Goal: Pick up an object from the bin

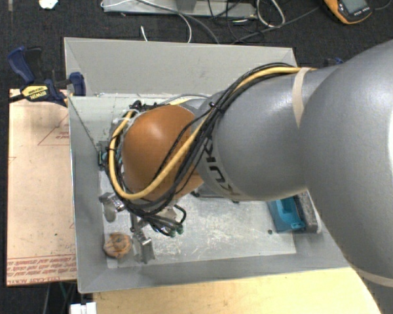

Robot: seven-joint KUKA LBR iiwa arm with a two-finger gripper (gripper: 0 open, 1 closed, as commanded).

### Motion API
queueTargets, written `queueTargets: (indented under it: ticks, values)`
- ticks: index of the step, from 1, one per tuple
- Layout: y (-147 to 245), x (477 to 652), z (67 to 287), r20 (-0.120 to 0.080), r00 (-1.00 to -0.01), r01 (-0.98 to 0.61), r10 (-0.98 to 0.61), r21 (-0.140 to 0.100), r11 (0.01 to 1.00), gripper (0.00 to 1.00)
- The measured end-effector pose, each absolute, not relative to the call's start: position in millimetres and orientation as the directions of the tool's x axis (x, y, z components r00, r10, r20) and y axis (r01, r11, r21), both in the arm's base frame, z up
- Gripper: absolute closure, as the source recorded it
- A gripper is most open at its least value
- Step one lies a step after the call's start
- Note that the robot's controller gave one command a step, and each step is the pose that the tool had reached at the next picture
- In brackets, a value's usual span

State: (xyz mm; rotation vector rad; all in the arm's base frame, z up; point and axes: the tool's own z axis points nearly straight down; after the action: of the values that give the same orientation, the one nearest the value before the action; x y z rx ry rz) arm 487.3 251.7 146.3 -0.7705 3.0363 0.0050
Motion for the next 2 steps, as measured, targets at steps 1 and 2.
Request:
queueTargets:
  ticks: [1, 2]
  values:
    - [250.3, 480.3, 98.1, -0.004, -0.828, -0.561, -0.561, 0.002, 0.828, 0.0]
    - [246.0, 493.8, 75.5, -0.009, -0.594, -0.805, -0.805, -0.014, 0.594, 0.0]
